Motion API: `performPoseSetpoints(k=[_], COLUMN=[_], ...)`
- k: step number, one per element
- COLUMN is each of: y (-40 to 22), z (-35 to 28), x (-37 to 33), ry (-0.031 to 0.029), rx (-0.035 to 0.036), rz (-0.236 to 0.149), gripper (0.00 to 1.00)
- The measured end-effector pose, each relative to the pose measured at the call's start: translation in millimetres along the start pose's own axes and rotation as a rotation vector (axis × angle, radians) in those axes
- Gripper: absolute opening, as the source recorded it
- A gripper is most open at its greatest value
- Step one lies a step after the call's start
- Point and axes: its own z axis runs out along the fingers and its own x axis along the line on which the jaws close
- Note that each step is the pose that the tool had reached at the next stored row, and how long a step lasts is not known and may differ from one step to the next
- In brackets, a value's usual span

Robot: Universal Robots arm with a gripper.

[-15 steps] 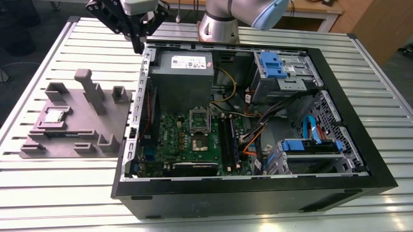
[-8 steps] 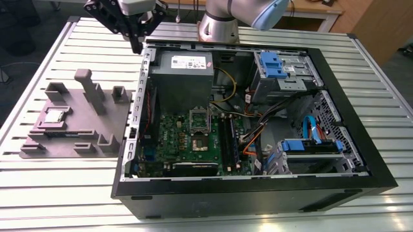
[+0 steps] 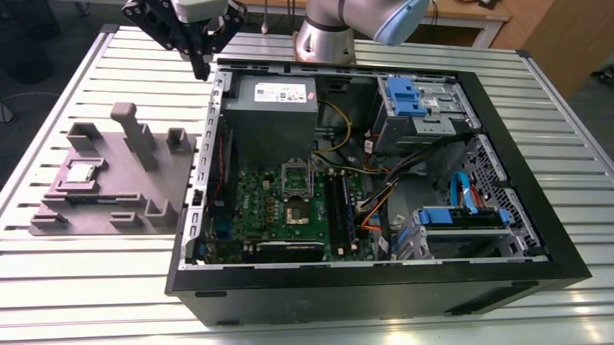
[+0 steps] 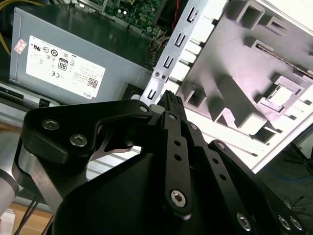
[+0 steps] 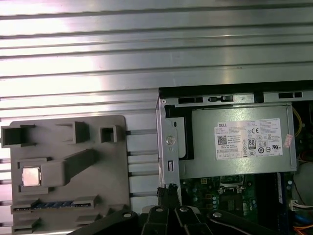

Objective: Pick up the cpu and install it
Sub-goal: 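Reach for the cpu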

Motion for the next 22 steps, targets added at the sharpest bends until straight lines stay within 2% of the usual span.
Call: performPoseSetpoints(k=[22], y=[-0.5], z=[0.1], x=[6.7], ry=[0.0], rx=[0.0], rz=[0.0], gripper=[0.1])
